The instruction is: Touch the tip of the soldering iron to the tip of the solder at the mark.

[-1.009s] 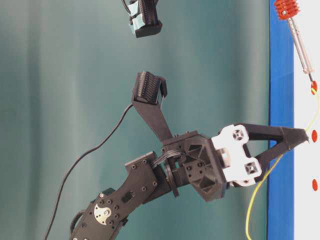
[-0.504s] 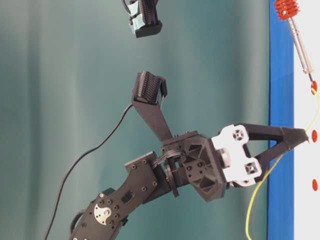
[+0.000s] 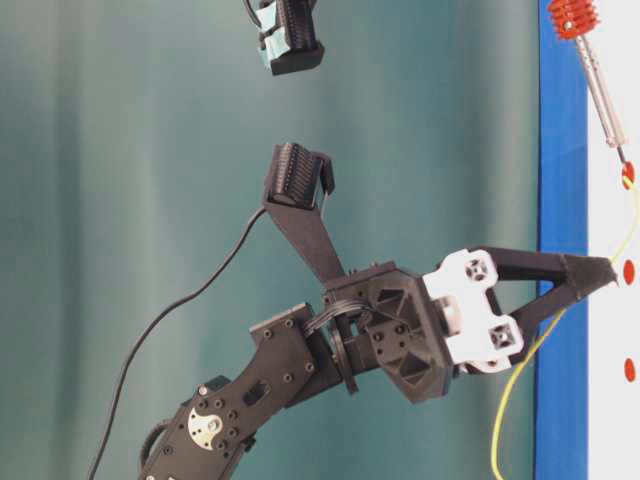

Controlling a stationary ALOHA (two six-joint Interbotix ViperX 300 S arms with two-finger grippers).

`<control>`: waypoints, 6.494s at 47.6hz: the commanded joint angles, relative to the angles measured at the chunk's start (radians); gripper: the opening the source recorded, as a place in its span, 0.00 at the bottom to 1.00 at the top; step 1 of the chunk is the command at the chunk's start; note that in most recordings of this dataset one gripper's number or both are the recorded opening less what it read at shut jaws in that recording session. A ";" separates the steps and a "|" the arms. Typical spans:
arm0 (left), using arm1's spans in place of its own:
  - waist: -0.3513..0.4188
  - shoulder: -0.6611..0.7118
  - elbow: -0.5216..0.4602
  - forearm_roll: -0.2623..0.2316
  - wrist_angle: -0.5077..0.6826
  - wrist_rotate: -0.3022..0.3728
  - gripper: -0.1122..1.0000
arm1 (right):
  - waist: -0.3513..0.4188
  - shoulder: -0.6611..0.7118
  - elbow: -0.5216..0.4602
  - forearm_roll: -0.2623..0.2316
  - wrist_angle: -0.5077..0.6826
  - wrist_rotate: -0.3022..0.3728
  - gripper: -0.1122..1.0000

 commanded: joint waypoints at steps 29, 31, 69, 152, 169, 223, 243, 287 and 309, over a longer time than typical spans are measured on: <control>-0.002 -0.021 -0.017 0.000 -0.003 0.000 0.12 | 0.000 -0.006 -0.025 -0.002 -0.012 0.000 0.16; -0.002 -0.021 -0.017 0.000 -0.003 0.000 0.12 | 0.000 -0.006 -0.025 -0.002 -0.012 0.000 0.16; -0.055 -0.302 0.143 0.000 0.071 -0.025 0.12 | 0.000 -0.006 -0.025 -0.002 -0.020 0.000 0.16; -0.462 -0.525 0.643 0.000 -0.686 -0.155 0.12 | 0.489 -0.187 0.199 0.029 -0.577 0.189 0.16; -0.548 -0.232 0.629 0.000 -0.882 -0.137 0.12 | 0.591 0.179 0.161 0.077 -0.807 0.193 0.16; -0.502 -0.482 0.543 0.002 -0.518 -0.135 0.78 | 0.537 0.048 0.038 0.064 -0.479 0.172 0.88; -0.293 -0.818 0.626 0.005 -0.482 0.015 0.78 | 0.275 -0.336 0.066 -0.176 -0.282 0.170 0.85; -0.202 -1.448 1.058 0.005 -0.479 0.094 0.78 | 0.225 -0.788 0.436 -0.210 -0.405 0.255 0.85; -0.202 -1.468 1.054 0.005 -0.440 0.095 0.78 | 0.227 -0.767 0.469 -0.204 -0.463 0.264 0.85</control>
